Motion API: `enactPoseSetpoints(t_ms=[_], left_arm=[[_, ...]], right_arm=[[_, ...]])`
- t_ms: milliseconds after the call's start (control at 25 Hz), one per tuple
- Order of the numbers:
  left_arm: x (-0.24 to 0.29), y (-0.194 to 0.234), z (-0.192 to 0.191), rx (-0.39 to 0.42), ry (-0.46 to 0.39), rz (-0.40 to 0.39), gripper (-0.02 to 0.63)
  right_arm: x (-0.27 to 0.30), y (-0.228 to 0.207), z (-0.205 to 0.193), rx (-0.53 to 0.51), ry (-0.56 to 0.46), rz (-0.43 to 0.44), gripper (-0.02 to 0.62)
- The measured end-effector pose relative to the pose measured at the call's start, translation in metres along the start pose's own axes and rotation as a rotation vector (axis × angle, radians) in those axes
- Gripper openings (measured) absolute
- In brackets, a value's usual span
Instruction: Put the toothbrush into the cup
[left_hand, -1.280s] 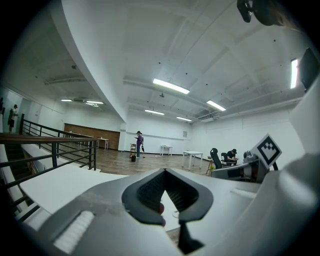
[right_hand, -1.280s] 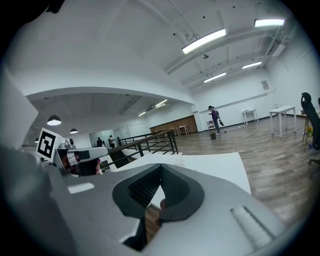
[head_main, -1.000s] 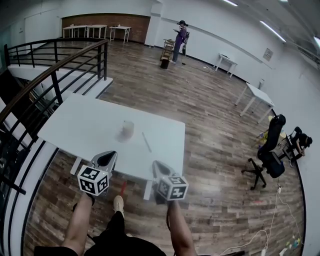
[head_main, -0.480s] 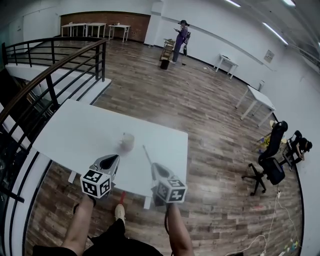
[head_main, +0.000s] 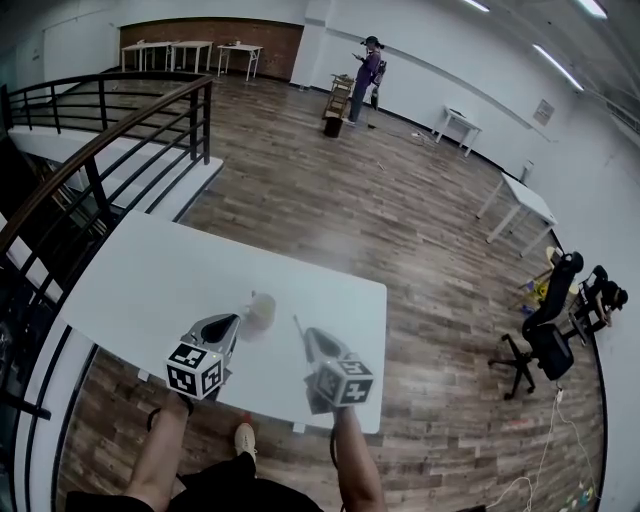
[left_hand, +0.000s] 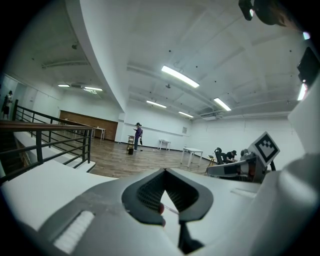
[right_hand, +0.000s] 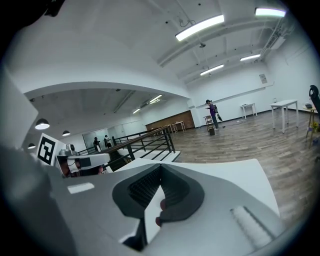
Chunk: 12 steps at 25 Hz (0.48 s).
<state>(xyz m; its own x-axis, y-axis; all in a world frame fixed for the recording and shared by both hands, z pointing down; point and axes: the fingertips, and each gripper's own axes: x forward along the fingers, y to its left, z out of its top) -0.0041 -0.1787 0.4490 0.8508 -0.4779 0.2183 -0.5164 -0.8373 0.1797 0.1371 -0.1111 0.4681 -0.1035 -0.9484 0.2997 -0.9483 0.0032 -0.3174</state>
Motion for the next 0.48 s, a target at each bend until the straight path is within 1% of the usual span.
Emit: enactPoseSetpoints(t_ms=[120, 240, 320, 480], left_arm=[[0.015, 0.023, 0.003, -0.007, 0.013, -0.003, 0.008], [0.03, 0.042, 0.005, -0.023, 0.017, -0.005, 0.008], [0.042, 0.051, 0.006, -0.029, 0.017, -0.014, 0.008], [0.06, 0.059, 0.006, -0.035, 0.024, -0.032, 0.008]], right_arm=[[0.023, -0.003, 0.011, 0.011, -0.003, -0.007, 0.008], [0.043, -0.01, 0.013, 0.017, 0.006, -0.019, 0.008], [0.054, -0.016, 0.014, 0.024, 0.015, -0.032, 0.008], [0.067, -0.022, 0.019, 0.007, 0.028, -0.046, 0.008]])
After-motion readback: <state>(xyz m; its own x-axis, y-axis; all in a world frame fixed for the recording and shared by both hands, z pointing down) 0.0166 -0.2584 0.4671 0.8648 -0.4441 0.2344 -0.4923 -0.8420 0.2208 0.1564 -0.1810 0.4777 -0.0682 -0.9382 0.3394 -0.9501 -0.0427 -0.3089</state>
